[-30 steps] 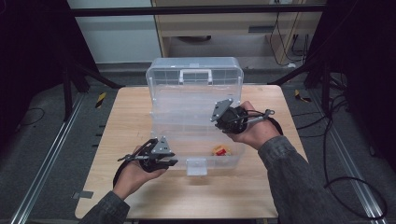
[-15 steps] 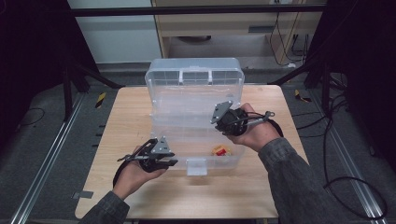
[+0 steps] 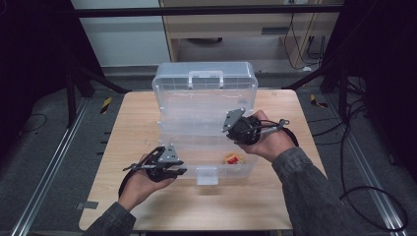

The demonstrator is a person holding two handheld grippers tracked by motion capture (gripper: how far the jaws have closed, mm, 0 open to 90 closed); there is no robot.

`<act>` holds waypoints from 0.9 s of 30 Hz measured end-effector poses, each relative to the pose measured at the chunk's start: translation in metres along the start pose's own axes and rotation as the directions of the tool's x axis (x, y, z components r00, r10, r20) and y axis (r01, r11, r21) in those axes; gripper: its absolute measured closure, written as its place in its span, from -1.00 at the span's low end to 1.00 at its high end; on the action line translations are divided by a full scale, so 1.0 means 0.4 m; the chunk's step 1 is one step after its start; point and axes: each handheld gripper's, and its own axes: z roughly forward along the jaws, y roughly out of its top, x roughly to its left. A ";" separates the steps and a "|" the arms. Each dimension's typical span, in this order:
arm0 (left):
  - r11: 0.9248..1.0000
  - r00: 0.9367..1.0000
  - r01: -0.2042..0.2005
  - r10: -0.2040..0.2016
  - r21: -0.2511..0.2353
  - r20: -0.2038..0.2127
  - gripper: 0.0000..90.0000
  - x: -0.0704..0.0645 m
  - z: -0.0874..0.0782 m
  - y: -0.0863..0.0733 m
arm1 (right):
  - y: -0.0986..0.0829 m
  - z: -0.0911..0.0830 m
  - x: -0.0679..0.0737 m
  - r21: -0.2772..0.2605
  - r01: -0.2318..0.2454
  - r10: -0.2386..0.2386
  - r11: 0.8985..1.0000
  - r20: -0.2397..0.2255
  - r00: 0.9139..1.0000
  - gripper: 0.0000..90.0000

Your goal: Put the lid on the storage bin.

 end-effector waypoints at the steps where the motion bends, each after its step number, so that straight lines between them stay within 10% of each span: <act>1: 1.000 1.000 0.004 -0.004 -0.001 0.000 0.51 -0.001 0.000 -0.001 | -0.002 0.000 0.001 -0.002 -0.002 0.002 1.000 0.001 1.000 0.76; 27: 1.000 1.000 0.014 -0.014 -0.005 -0.028 0.47 -0.002 -0.011 -0.011 | -0.010 0.000 0.014 -0.015 -0.015 0.015 1.000 0.003 1.000 0.72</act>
